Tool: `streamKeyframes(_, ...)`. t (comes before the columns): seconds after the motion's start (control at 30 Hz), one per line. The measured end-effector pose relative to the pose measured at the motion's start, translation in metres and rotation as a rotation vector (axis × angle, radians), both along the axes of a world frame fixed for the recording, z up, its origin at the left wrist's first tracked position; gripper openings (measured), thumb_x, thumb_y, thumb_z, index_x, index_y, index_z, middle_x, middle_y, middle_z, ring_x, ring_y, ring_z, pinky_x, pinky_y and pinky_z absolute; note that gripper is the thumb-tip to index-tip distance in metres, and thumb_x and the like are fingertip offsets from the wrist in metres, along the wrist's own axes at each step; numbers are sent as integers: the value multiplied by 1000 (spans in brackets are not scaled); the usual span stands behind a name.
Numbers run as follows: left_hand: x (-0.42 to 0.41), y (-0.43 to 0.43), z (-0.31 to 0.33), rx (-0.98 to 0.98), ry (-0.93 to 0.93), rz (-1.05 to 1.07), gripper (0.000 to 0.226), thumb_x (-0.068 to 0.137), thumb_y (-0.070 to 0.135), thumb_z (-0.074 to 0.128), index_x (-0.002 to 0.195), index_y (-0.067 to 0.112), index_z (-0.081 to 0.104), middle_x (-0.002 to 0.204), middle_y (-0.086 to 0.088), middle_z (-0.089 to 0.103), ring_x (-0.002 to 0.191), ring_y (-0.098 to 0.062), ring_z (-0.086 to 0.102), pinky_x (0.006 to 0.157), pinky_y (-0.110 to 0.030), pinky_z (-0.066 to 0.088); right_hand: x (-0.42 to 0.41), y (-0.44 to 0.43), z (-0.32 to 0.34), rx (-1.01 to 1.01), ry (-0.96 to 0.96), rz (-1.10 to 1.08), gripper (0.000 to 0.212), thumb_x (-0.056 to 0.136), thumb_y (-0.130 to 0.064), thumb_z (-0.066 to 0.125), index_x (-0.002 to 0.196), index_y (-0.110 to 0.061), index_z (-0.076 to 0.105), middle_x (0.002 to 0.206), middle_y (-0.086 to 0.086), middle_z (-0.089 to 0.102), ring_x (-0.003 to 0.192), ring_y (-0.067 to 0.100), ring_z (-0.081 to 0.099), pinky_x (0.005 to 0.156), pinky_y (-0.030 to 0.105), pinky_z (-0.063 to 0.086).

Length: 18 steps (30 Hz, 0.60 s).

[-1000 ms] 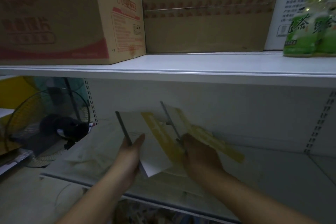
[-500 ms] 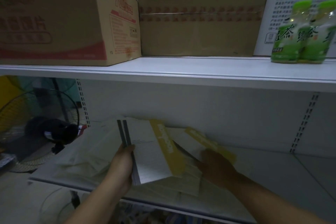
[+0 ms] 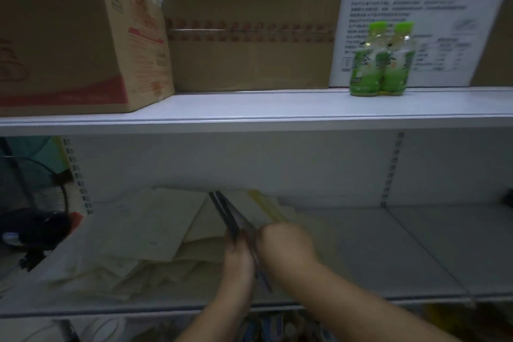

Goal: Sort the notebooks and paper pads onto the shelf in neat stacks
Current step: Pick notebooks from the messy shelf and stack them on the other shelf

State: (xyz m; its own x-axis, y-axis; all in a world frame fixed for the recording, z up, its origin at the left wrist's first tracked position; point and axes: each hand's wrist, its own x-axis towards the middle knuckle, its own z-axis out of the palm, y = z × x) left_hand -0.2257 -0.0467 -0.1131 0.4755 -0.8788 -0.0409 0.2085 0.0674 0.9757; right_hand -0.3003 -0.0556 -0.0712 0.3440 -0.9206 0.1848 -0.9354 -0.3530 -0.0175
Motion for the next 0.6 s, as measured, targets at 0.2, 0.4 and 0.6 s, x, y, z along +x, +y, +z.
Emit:
streamKeyframes(0.2, -78, 6, -3, 85, 3, -186, 20, 99, 16, 44, 113, 7, 55, 102, -16, 63, 86, -28, 60, 72, -32, 47, -91, 10, -10, 43, -202, -4, 39, 97, -32, 35, 100, -11, 67, 105, 16, 66, 99, 34, 61, 76, 34, 47)
streamKeyframes(0.4, -180, 11, -4, 174, -41, -392, 16, 98, 13, 45, 105, 7, 58, 84, -12, 64, 75, -26, 62, 58, -31, 45, -270, 18, -25, 213, -656, -297, 49, 88, -34, 55, 134, -18, 45, 140, 7, 41, 126, 25, 45, 105, 33, 39)
streamKeyframes(0.6, -328, 17, -1, 173, 81, -595, 28, 100, 32, 42, 109, 11, 57, 90, -11, 68, 81, -29, 66, 69, -39, 54, -420, 38, -47, 377, -1245, -380, 23, 90, 1, 56, 112, -6, 56, 84, 0, 65, 58, 0, 63, 53, 12, 47)
